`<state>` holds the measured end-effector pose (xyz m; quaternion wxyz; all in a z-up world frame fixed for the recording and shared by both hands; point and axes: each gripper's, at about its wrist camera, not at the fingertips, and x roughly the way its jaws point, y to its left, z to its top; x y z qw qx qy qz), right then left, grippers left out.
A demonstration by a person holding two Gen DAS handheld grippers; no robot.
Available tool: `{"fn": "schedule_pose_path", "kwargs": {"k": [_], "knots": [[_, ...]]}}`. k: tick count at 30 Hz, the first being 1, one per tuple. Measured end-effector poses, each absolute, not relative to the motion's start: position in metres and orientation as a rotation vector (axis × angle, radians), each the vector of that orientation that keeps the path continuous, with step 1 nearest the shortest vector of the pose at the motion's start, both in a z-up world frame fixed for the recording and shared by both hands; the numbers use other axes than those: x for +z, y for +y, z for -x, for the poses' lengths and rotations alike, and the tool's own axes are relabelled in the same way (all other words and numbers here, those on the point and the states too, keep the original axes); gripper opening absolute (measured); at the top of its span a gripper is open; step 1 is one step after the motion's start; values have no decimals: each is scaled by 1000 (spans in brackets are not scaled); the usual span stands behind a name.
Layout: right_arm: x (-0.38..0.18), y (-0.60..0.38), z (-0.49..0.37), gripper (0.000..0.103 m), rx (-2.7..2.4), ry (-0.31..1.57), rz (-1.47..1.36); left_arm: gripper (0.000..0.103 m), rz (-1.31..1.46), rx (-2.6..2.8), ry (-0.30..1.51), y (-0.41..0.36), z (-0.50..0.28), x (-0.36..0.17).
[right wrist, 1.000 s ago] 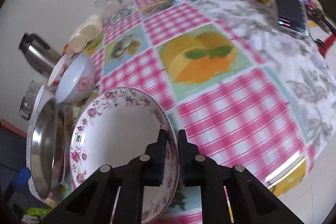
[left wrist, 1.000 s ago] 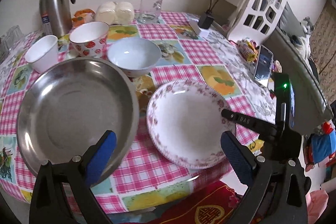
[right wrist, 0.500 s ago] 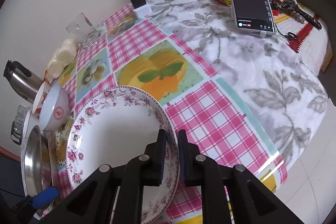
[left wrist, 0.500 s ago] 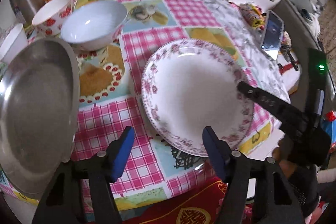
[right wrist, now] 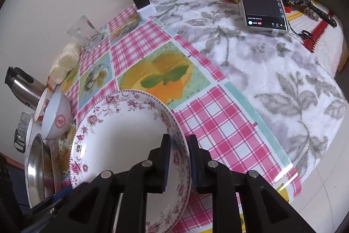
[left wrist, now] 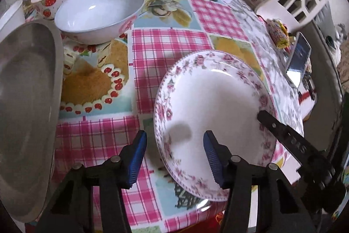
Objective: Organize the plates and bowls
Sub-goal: 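Lift the floral plate with the right gripper and carry it toward the steel plate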
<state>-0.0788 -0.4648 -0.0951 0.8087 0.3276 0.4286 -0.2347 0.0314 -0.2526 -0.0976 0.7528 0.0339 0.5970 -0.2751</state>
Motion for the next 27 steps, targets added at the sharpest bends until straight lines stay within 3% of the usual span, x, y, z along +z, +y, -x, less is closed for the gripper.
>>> {"fn": "schedule_pose_path", "kwargs": {"k": [10,14,27], "knots": [[-97,-465,80,19,-480,908,-710,25,-57,-588,1256,-255,-46,-105],[-97,-465,81,19,-474,902,-708,19,-47,-608,1235,-254,-48,-106],[-83,-459,88,18,-433,849,-667,20,-108,-652,1171,-258,-46,-95]]}}
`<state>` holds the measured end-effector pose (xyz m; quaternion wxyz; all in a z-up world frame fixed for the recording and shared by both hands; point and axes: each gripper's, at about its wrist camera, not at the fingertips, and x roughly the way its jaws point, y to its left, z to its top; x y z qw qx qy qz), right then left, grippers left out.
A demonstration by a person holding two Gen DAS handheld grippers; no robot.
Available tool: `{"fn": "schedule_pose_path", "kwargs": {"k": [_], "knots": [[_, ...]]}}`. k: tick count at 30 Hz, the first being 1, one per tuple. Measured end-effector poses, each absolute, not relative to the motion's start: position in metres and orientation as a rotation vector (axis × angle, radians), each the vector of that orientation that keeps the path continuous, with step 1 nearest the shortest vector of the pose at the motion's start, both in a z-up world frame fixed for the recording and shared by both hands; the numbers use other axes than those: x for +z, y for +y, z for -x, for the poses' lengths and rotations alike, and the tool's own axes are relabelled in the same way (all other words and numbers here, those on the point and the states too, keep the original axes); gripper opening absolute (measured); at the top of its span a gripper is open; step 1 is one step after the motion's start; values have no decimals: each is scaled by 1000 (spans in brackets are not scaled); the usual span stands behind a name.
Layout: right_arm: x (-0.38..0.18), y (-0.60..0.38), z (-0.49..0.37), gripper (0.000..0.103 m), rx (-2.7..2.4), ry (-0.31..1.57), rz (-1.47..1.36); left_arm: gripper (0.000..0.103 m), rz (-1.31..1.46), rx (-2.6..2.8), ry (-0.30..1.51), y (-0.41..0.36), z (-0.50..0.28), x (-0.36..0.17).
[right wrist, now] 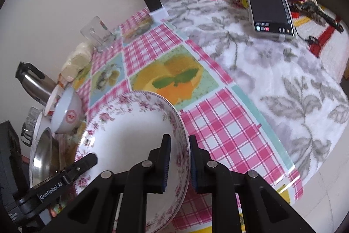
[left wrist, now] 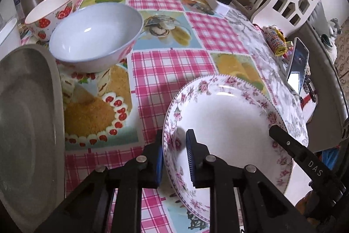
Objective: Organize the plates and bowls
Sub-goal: 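Lift the floral plate with the right gripper and carry it toward the steel plate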
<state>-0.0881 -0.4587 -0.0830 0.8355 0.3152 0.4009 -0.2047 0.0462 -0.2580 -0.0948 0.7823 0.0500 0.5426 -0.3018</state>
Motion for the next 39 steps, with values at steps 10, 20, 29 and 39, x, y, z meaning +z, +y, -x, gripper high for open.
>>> {"fn": "schedule_pose_path", "kwargs": {"k": [10,20,29,39], "knots": [[-75,-458,93,18,-414,812,-670,20,-107,-693,1106,-254,-43,-71],[-47,-445,97,18,-403,707,-661,20,-94,-740,994,-239,-36,-30],[-28,-422,90,18,-374,661,-636,20,-48,-744,975,-208,-44,-19],[-18,-382,66,18,-312,672,-597,20,7,-703,963,-161,-61,-10]]}}
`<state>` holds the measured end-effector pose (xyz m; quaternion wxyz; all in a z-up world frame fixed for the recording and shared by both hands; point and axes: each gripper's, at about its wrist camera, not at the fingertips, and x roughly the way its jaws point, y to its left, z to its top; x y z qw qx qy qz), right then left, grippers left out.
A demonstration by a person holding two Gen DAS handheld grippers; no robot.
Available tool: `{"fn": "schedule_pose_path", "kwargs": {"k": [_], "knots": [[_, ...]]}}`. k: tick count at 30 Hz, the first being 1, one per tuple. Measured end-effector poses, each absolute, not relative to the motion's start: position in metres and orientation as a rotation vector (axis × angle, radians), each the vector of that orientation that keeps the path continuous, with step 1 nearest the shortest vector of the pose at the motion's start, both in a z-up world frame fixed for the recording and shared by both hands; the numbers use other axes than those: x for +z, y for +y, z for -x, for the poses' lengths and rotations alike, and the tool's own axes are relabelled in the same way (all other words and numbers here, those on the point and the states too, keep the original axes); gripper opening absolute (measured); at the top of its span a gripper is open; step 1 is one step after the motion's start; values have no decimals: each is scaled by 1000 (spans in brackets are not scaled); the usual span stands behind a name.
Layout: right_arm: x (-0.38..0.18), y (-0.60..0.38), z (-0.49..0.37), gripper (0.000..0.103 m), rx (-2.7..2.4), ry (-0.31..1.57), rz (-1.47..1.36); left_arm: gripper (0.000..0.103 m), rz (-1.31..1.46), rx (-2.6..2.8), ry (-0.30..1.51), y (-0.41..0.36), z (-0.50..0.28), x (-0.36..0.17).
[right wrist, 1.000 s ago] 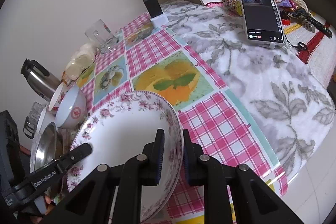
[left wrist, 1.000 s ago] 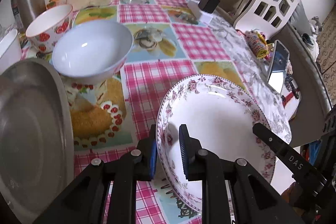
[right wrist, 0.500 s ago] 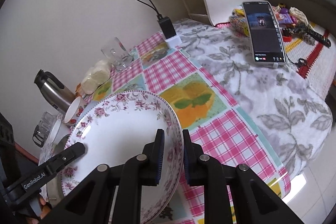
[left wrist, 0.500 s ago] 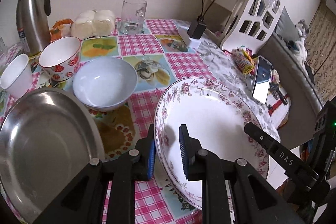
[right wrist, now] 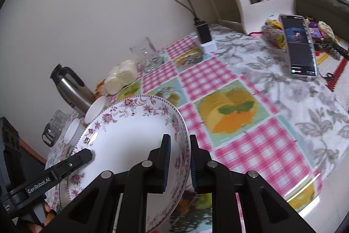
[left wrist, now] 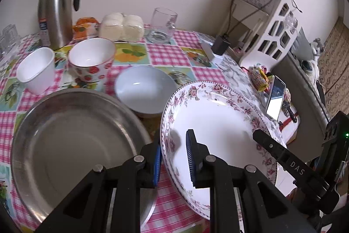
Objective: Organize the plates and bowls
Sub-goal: 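Lift the floral plate with the right gripper and carry it toward the steel plate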
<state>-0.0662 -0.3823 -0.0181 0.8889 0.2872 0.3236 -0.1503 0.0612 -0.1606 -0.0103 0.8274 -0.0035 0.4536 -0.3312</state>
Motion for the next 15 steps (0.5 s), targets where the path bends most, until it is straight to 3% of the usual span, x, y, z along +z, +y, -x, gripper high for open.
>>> {"fn": "schedule_pose_path", "kwargs": {"k": [15], "knots": [[-11,-306,23,20,-183,712,-516,23,102,-616,962,-74,-87,-7]]}}
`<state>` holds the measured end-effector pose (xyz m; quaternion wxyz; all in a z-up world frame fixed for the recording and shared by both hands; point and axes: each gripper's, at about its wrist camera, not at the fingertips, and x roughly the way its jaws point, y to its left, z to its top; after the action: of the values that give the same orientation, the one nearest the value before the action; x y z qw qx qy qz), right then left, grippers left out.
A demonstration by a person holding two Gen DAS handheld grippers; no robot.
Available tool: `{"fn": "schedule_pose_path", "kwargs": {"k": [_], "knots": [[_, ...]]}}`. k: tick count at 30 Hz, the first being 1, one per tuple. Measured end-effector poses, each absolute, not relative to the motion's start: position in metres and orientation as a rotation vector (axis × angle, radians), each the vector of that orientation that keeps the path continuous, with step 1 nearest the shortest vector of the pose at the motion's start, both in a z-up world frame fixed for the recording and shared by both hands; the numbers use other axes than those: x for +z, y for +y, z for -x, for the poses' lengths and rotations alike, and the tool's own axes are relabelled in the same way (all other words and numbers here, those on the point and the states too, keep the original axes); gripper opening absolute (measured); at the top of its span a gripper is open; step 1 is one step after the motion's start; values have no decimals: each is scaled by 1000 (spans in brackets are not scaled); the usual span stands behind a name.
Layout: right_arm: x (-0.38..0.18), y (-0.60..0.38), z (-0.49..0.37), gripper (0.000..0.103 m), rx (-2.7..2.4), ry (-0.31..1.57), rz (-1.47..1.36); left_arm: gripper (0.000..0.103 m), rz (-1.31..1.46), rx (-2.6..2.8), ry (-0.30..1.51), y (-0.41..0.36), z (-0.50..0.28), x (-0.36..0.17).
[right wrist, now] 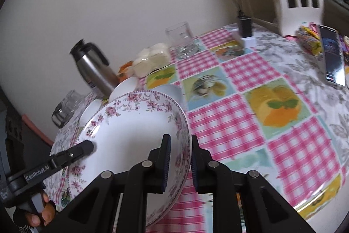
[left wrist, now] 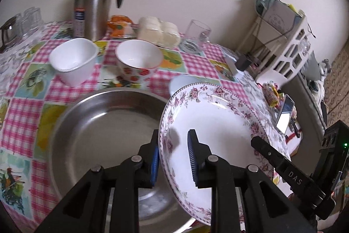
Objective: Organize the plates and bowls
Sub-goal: 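Lift the floral plate with the right gripper and carry it toward the steel plate, then lower the floral plate into the steel plate and open the right gripper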
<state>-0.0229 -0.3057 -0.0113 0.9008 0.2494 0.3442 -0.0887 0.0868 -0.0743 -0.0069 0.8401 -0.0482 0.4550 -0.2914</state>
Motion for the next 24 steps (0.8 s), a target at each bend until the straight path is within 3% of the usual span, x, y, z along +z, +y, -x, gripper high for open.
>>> {"fn": "schedule_pose_path", "kwargs": {"k": [14,24], "knots": [[-19,-240,-21,20,-80,776,-454,23,237,-495,1015,0,-117,-23],[-42,-222,-47,20,-60,851,-429,23,238,-434,1077,11,-131,-45]]}}
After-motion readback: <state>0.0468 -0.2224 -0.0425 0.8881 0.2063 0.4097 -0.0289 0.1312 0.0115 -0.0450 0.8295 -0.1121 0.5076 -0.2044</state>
